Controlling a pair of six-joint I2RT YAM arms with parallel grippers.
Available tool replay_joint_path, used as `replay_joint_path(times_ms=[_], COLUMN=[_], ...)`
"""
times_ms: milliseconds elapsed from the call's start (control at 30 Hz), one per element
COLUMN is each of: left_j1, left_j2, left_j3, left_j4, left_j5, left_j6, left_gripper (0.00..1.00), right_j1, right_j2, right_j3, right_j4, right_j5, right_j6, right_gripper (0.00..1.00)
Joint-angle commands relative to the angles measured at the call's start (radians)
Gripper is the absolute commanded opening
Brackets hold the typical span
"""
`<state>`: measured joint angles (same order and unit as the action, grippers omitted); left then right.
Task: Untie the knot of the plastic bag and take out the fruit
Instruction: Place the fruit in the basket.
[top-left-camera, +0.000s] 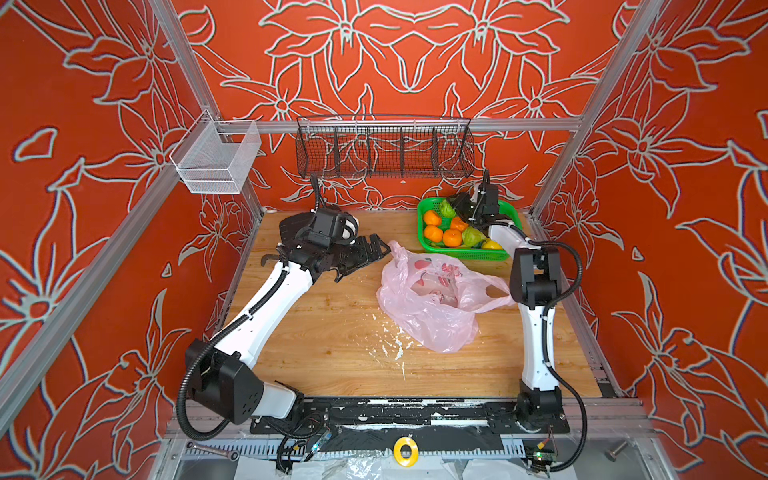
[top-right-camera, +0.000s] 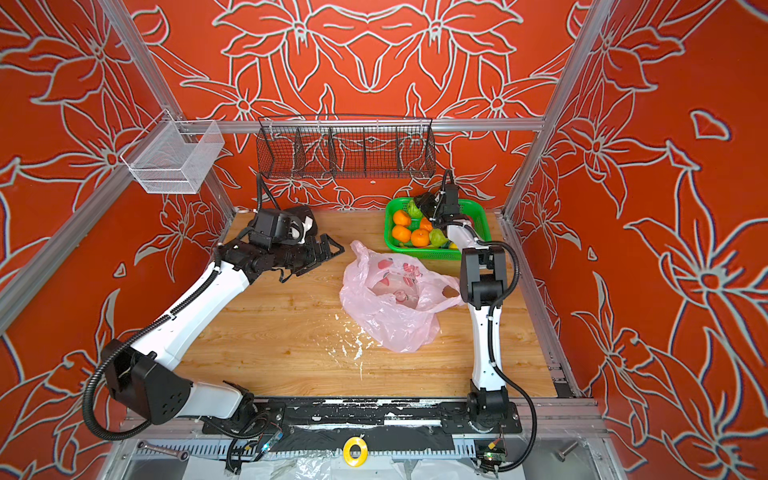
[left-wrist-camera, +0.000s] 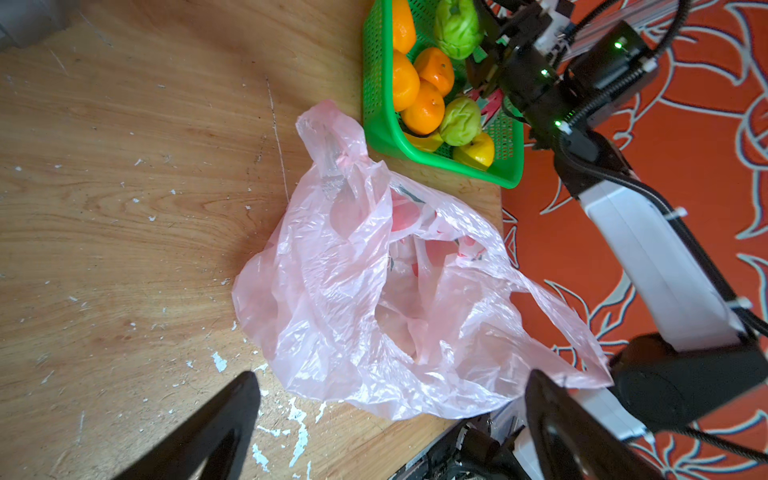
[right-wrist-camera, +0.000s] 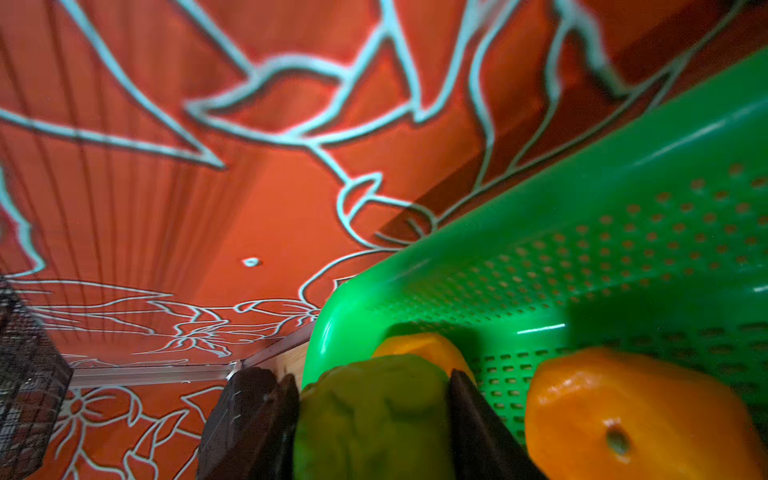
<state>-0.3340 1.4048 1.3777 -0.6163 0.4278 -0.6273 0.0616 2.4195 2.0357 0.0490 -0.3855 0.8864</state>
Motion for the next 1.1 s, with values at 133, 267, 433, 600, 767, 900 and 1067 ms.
replay_joint_path(times_ms=[133, 267, 433, 600, 767, 900, 1067], left_j1=[-0.033, -0.064, -0.072, -0.071, -0.072, -0.07, -0.069], left_j2=[-0.009, 0.051, 0.09, 0.099, 0.104, 0.098, 0.053], left_j3=[0.039, 0.129, 0.194, 0.21, 0.219, 0.219, 0.175], left_j4=[0.056, 0.026, -0.005, -0.007, -0.014, -0.01, 0.015], left_j5=[0.166, 0.169, 0.128, 0.096, 0.05, -0.006, -0.12], left_j6=[0.051, 0.086, 0.126, 0.155, 0.186, 0.225, 0.259], left_gripper=[0.98, 0.98, 0.98, 0.98, 0.98, 0.98, 0.98], right_j1=[-0.003, -0.002, -0.004, -0.012, -0.029, -0.048, -0.074], right_j2=[0.14, 0.171, 0.147, 0.078, -0.022, -0.129, -0.278], right_j3=[0.219, 0.269, 0.259, 0.166, 0.043, -0.111, -0.268], right_j4=[-0.202, -0.242, -0.251, -0.187, -0.121, -0.003, 0.05], right_j5=[0.015, 0.006, 0.017, 0.016, 0.019, 0.004, -0.009], right_j6=[-0.119, -0.135, -0.174, -0.166, -0.158, -0.142, -0.186], right_gripper=[0.51, 0.56, 0.7, 0.75, 0.77, 0.79, 0.8])
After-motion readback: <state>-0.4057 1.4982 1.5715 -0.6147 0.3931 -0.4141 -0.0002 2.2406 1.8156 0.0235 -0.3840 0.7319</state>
